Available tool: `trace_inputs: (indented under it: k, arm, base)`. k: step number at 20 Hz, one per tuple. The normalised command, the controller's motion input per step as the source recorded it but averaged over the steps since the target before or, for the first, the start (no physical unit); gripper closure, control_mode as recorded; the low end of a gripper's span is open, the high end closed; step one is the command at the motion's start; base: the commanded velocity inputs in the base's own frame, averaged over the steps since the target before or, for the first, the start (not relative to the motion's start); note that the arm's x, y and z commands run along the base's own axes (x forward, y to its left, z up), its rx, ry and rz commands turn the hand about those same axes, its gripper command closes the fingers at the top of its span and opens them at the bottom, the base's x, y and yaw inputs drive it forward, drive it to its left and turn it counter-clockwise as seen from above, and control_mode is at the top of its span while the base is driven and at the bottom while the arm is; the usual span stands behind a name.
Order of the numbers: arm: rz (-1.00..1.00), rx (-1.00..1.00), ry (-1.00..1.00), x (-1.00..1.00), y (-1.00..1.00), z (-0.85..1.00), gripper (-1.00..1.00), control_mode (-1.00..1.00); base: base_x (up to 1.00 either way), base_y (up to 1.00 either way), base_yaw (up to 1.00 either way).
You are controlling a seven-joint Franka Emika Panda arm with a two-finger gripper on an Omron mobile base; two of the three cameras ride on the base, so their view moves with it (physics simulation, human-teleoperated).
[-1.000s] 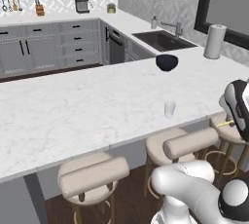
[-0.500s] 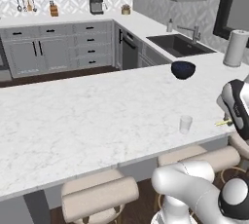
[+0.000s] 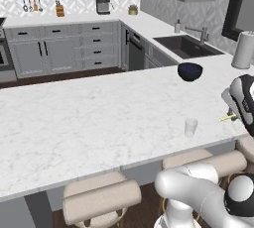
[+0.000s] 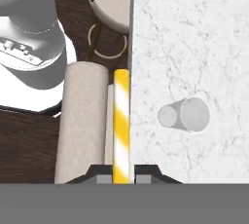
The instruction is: Take a straw from the drawer in front and place it inside the glass cup on the dining counter.
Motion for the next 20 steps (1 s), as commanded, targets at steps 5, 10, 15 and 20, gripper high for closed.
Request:
trace_inputs:
  k: [5,10,15,20]
  arm:
    - [0.00,0.12,-0.07,0.02,0.06,0.71,1.00,-1.00]
    - [0.00,0.15,0.00,0.00,0.10,0.43,1.00,-1.00]
    - [0.00,0.17,-0.02,0.00,0.20,0.06,1.00,-1.00]
    - [0.00,0.16,-0.02,0.00,0.34,0.00,1.00,-1.00]
  base:
    - [0.00,0.00,0.00]
    - [0.00,0.00,0.00]
    - [0.00,0.00,0.00]
    - [0.00,0.00,0.00]
